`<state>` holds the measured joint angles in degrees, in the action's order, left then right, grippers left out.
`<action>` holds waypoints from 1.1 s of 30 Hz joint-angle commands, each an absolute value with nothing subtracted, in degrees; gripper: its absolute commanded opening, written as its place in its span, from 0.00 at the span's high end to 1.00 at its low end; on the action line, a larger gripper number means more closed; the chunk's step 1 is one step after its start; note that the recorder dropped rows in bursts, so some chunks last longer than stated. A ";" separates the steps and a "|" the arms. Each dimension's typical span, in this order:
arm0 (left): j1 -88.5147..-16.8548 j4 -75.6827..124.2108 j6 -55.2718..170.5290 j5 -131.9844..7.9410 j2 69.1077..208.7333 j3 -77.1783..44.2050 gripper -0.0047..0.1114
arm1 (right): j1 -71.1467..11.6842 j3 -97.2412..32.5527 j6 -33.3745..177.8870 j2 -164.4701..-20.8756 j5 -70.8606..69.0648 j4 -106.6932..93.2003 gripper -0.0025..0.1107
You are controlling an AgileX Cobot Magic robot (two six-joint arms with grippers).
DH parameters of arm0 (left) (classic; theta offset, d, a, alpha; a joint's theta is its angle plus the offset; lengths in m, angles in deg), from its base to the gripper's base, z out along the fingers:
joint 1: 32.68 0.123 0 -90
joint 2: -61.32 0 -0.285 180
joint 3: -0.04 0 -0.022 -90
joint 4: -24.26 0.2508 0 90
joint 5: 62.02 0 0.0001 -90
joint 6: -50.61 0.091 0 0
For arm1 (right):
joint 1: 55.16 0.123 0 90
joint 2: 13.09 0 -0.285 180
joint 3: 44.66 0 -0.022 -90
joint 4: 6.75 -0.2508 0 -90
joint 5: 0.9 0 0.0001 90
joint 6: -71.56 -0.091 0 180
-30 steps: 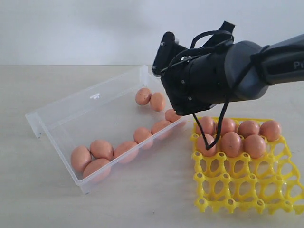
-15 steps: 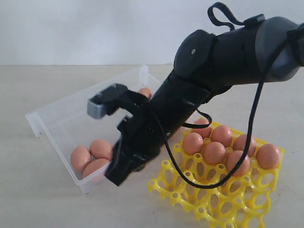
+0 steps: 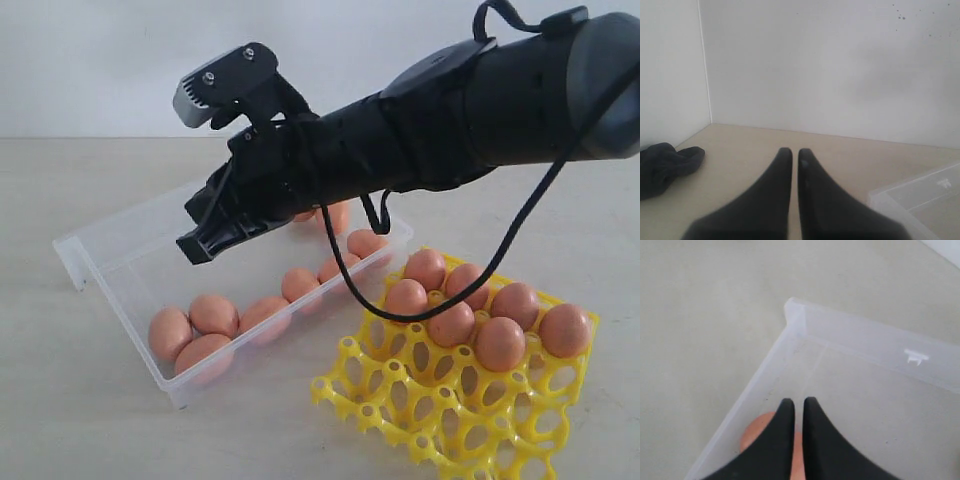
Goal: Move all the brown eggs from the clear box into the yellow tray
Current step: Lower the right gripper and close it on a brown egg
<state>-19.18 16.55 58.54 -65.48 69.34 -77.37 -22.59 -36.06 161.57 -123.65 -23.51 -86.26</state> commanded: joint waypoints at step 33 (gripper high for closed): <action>-19.23 16.56 58.68 -65.02 69.11 -77.18 0.92 | -17.44 -39.46 147.90 -143.03 -9.57 -71.95 0.48</action>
